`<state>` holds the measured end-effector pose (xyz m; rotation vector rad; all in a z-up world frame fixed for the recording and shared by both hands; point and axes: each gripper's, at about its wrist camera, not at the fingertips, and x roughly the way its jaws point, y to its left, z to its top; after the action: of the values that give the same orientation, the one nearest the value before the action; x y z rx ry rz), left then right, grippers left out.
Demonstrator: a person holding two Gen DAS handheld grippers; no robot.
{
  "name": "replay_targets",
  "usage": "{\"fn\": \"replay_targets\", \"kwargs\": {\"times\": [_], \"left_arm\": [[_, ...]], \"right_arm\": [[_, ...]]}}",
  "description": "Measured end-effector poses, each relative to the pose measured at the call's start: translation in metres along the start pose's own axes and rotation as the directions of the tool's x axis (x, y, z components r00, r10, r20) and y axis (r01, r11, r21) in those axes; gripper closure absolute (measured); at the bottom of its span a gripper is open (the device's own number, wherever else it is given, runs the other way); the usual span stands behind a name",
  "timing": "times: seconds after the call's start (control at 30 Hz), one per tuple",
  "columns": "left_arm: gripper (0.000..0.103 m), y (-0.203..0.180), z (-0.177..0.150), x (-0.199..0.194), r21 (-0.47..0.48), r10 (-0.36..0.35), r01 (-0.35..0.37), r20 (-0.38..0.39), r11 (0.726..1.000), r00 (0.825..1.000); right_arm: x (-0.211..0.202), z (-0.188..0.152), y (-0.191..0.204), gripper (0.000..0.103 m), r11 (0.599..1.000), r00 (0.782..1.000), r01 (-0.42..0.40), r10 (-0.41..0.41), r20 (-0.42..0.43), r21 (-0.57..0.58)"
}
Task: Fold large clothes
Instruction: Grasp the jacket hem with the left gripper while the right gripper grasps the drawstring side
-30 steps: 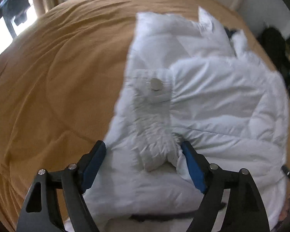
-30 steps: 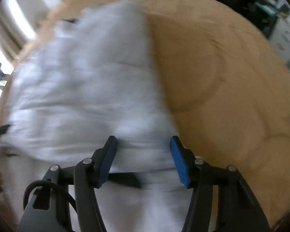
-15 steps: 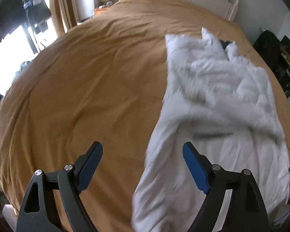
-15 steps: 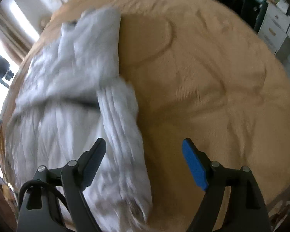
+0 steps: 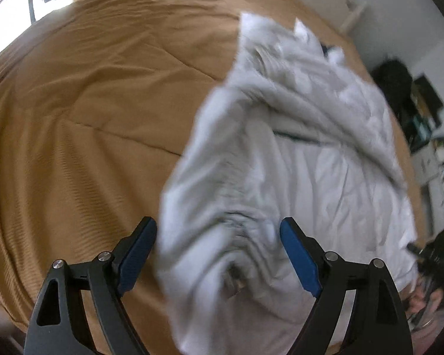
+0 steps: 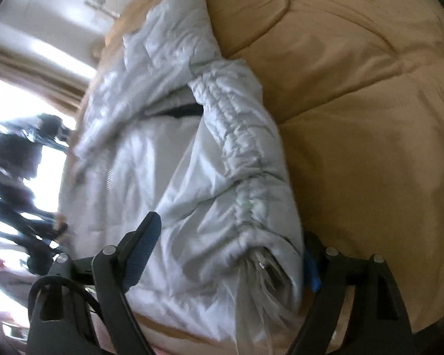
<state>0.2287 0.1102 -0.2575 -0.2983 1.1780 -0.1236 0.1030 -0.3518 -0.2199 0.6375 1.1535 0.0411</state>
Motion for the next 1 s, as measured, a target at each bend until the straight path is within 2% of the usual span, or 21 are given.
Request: {"fn": "replay_targets", "kwargs": {"times": [0.07, 0.13, 0.2, 0.23, 0.27, 0.3, 0.33, 0.37, 0.43, 0.47, 0.5, 0.53, 0.6, 0.63, 0.67, 0.7, 0.73, 0.77, 0.83, 1.0], "left_arm": [[0.018, -0.007, -0.005, 0.008, 0.029, -0.008, 0.009, -0.036, 1.0, 0.999], [0.018, -0.016, -0.011, 0.008, 0.068, -0.004, 0.006, -0.033, 0.998, 0.999], [0.019, -0.016, -0.016, 0.005, 0.063, -0.033, 0.035, -0.031, 0.997, 0.999], [0.027, -0.012, -0.021, 0.004, 0.045, -0.049, 0.051, -0.028, 0.998, 0.998], [0.033, -0.009, -0.023, 0.004, 0.033, -0.049, 0.05, -0.029, 0.998, 0.998], [0.045, -0.004, -0.024, 0.005, 0.02, -0.05, 0.051, -0.033, 0.999, 0.998], [0.05, 0.006, -0.024, 0.004, -0.014, -0.073, 0.072, -0.033, 0.997, 0.997], [0.051, 0.013, -0.024, 0.004, -0.039, -0.099, 0.097, -0.034, 0.994, 0.995], [0.047, 0.02, -0.022, 0.005, -0.064, -0.137, 0.135, -0.04, 0.989, 0.99], [0.043, 0.019, -0.021, 0.009, -0.062, -0.149, 0.146, -0.046, 0.987, 0.988], [0.03, 0.018, -0.021, 0.012, -0.058, -0.168, 0.165, -0.052, 0.985, 0.984], [0.015, 0.013, -0.021, 0.015, -0.045, -0.2, 0.197, -0.059, 0.979, 0.978], [0.011, 0.002, -0.022, 0.018, -0.013, -0.177, 0.177, -0.054, 0.984, 0.983], [0.015, -0.007, -0.022, 0.021, 0.016, -0.125, 0.126, -0.06, 0.992, 0.99], [0.024, -0.012, -0.023, 0.022, 0.037, -0.089, 0.091, -0.061, 0.995, 0.994], [0.049, -0.016, -0.023, 0.021, 0.052, -0.071, 0.075, -0.064, 0.996, 0.995], [0.072, -0.016, -0.023, 0.02, 0.049, -0.085, 0.089, -0.071, 0.995, 0.994], [0.082, -0.013, -0.021, 0.016, 0.02, -0.118, 0.119, -0.073, 0.993, 0.99], [0.091, -0.009, -0.018, 0.007, -0.023, -0.159, 0.158, -0.055, 0.987, 0.986], [0.092, -0.005, -0.021, -0.02, -0.002, -0.138, 0.138, -0.032, 0.99, 0.99]], "right_arm": [[0.009, 0.001, 0.008, 0.016, 1.0, 1.0, 0.009, -0.009, -0.021, -0.026], [0.012, -0.001, 0.018, 0.02, 0.997, 1.0, -0.008, 0.006, -0.03, -0.071], [0.012, -0.005, 0.026, 0.037, 0.994, 0.998, -0.041, 0.037, -0.041, -0.104], [0.012, -0.008, 0.029, 0.041, 0.992, 0.998, -0.045, 0.039, -0.05, -0.114], [0.011, -0.011, 0.031, 0.054, 0.991, 0.998, -0.047, 0.041, -0.047, -0.128], [0.011, -0.012, 0.031, 0.063, 0.99, 0.998, -0.053, 0.048, -0.045, -0.13], [0.011, -0.012, 0.027, 0.066, 0.99, 0.997, -0.074, 0.069, -0.044, -0.117], [0.014, -0.011, 0.023, 0.068, 0.99, 0.994, -0.101, 0.097, -0.046, -0.097], [0.018, -0.009, 0.017, 0.068, 0.992, 0.994, -0.107, 0.104, -0.044, -0.074], [0.022, -0.008, 0.016, 0.061, 0.993, 0.995, -0.095, 0.092, -0.045, -0.065], [0.026, -0.008, 0.014, 0.048, 0.994, 0.995, -0.092, 0.089, -0.051, -0.06], [0.032, -0.008, 0.015, 0.043, 0.992, 0.992, -0.11, 0.106, -0.07, -0.062], [0.039, -0.008, 0.023, 0.026, 0.989, 0.991, -0.118, 0.111, -0.08, -0.084], [0.042, -0.008, 0.03, 0.026, 0.989, 0.992, -0.107, 0.099, -0.077, -0.1], [0.044, -0.007, 0.036, 0.036, 0.99, 0.995, -0.082, 0.074, -0.073, -0.112], [0.043, -0.007, 0.038, 0.066, 0.99, 0.995, -0.073, 0.064, -0.077, -0.122], [0.044, -0.005, 0.04, 0.074, 0.989, 0.995, -0.07, 0.059, -0.086, -0.131], [0.042, -0.004, 0.04, 0.08, 0.99, 0.993, -0.085, 0.075, -0.086, -0.116], [0.034, -0.002, 0.041, 0.087, 0.988, 0.992, -0.115, 0.109, -0.061, -0.104], [0.0, 0.001, 0.057, 0.089, 0.977, 0.984, -0.177, 0.178, -0.003, -0.122]]}}
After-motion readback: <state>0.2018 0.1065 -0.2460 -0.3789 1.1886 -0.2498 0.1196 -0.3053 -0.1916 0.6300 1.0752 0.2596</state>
